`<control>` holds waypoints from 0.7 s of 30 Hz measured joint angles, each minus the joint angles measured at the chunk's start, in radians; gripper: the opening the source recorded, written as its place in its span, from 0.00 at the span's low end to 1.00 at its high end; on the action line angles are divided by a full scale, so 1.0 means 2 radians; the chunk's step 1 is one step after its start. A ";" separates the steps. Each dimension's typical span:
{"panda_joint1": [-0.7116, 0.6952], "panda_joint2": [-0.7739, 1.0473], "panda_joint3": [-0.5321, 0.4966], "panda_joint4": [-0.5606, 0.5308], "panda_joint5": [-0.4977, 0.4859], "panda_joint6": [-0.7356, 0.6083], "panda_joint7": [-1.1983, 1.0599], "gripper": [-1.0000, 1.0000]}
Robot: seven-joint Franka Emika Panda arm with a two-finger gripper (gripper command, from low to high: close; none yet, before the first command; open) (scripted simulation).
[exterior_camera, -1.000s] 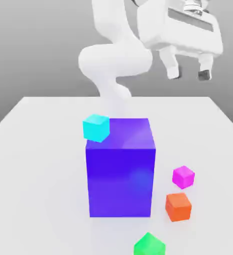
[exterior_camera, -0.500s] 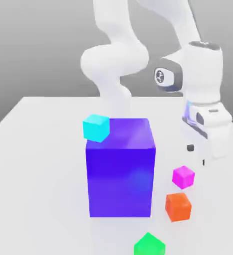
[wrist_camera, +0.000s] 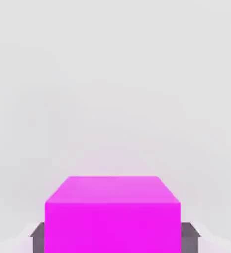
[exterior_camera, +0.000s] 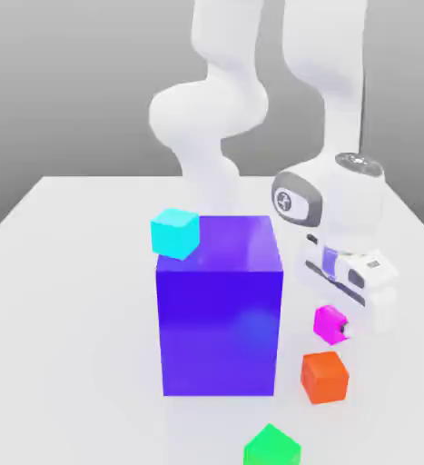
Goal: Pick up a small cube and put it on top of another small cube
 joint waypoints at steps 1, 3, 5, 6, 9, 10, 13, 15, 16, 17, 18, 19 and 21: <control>0.000 0.009 0.000 0.002 0.000 0.007 0.000 0.00; 0.000 -0.007 0.000 -0.001 0.000 -0.005 0.000 0.00; -0.001 -0.038 0.001 -0.007 0.000 -0.031 0.000 0.00; -0.001 -0.055 0.002 -0.010 0.001 -0.045 -0.001 0.00; -0.001 -0.109 0.003 -0.020 0.005 -0.089 -0.004 0.00; 0.000 -0.127 0.002 -0.023 0.006 -0.103 -0.005 0.00; -0.026 -0.129 -0.012 0.008 0.023 -0.140 0.003 0.00; -0.048 -0.114 -0.024 0.042 0.033 -0.161 0.014 0.00; -0.058 -0.106 -0.030 0.060 0.037 -0.172 0.021 0.00; -0.070 -0.098 -0.036 0.078 0.041 -0.183 0.029 0.00; -0.082 -0.089 -0.043 0.096 0.043 -0.193 0.037 0.00; -0.092 -0.081 -0.049 0.114 0.045 -0.204 0.045 0.00; -0.110 -0.065 -0.063 0.150 0.048 -0.224 0.063 0.00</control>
